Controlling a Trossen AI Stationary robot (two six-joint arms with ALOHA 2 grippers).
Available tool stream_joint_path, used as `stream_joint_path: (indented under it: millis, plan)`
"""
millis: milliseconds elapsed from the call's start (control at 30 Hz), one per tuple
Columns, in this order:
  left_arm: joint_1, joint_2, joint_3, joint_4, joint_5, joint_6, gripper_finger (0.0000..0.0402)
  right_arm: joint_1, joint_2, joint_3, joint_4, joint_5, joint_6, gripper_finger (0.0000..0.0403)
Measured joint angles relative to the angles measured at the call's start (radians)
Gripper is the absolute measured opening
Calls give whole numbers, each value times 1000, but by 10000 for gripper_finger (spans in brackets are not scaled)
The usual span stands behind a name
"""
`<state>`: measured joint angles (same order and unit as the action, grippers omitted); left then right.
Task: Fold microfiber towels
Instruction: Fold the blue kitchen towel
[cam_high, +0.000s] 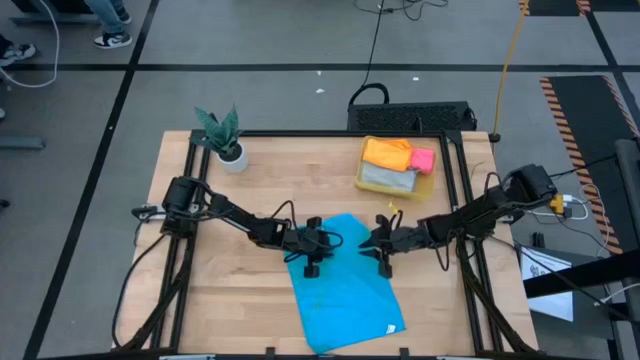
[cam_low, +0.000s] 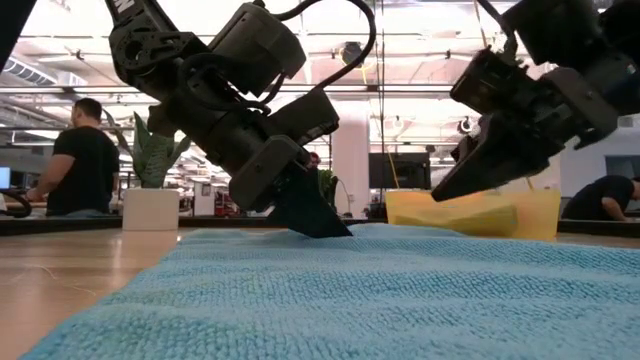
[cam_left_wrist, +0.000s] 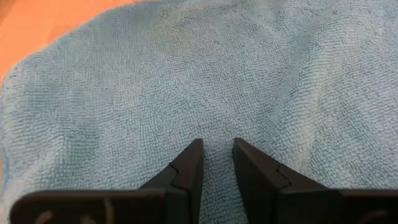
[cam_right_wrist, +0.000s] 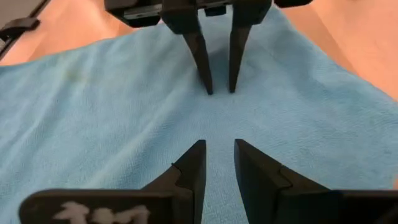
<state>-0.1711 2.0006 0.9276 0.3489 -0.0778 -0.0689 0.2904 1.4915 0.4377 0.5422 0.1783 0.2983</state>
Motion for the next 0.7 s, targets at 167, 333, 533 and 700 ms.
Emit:
stream_joint_path:
  millis: [167, 333, 533, 700]
  plan:
    - [0, 0, 0, -1, -1, -1, 92, 6, 15, -1, -1, 15, -10, 73]
    - [-1, 0, 0, -4, -1, -14, 92, -49, -56, 1, -119, 248, 111, 73]
    - [-1, 0, -1, -2, -1, -14, 92, -182, -55, 0, -371, 235, 289, 73]
    - [-2, 0, -1, 5, -3, -14, 92, -197, 9, 1, -320, 178, 293, 73]
